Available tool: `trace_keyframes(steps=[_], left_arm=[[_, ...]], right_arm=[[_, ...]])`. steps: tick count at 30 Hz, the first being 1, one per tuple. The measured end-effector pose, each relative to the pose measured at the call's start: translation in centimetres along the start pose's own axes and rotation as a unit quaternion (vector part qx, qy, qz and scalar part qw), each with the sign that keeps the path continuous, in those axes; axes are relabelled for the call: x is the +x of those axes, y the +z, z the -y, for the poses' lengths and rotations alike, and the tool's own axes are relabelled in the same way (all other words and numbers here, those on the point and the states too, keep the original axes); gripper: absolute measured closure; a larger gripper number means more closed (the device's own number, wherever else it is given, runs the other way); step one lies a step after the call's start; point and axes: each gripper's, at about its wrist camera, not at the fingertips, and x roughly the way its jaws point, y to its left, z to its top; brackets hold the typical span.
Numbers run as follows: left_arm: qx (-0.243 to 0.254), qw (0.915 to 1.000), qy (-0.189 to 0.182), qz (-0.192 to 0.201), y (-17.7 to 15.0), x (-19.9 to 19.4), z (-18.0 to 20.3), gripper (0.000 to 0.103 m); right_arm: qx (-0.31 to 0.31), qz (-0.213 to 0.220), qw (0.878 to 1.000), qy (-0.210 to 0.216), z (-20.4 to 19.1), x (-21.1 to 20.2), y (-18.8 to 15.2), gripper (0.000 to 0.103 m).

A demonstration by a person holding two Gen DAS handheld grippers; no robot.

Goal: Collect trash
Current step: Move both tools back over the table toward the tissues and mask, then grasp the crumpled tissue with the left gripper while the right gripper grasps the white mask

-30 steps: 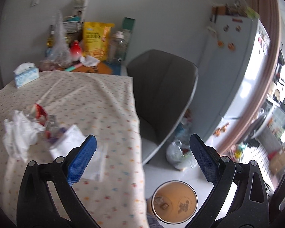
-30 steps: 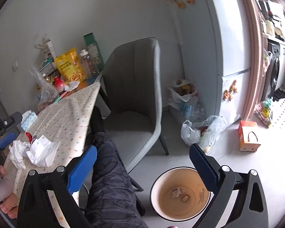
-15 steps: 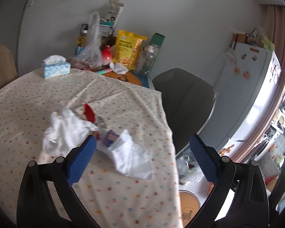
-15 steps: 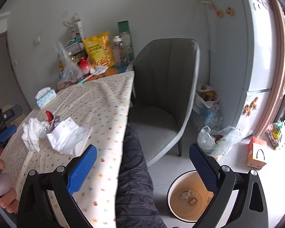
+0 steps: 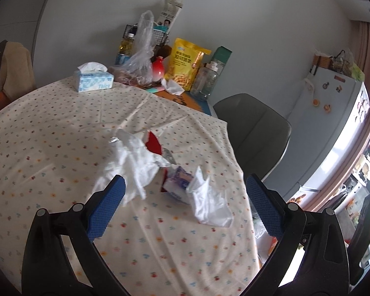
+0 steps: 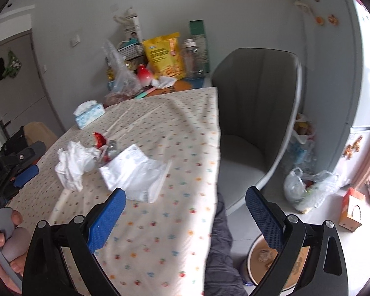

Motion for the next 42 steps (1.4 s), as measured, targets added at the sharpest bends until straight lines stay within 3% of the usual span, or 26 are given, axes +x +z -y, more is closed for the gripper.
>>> trace_keyframes(steps=[10,15,27,37,41,42], left_arm=[[-0.012,0.9993,0.035,-0.001,0.2,-0.1,-3.4,0.006],[-0.019,0.9983,0.056,-0.004,0.3,0.1,-5.1,0.006],[-0.055,0.9940,0.095,-0.003,0.8,-0.1,-10.0,0.006],[-0.057,0.9935,0.097,-0.016,0.8,0.9,-10.6,0.006],[-0.050,0.9944,0.091,-0.020,0.9,1.5,-9.7,0.012],[-0.047,0.9948,0.088,-0.023,0.9,1.8,-9.4,0.013]], right_arm=[[-0.026,-0.025,0.998,0.053,-3.4,3.5,0.3,0.008],[-0.036,-0.054,0.995,0.073,-4.9,6.2,0.3,0.016],[-0.058,-0.076,0.993,0.071,-6.7,9.8,1.0,0.030],[-0.089,-0.086,0.989,0.087,-8.9,11.5,1.0,0.031],[-0.090,-0.107,0.984,0.107,-9.2,12.1,0.7,0.074],[-0.089,-0.108,0.984,0.111,-9.2,12.0,0.7,0.077]])
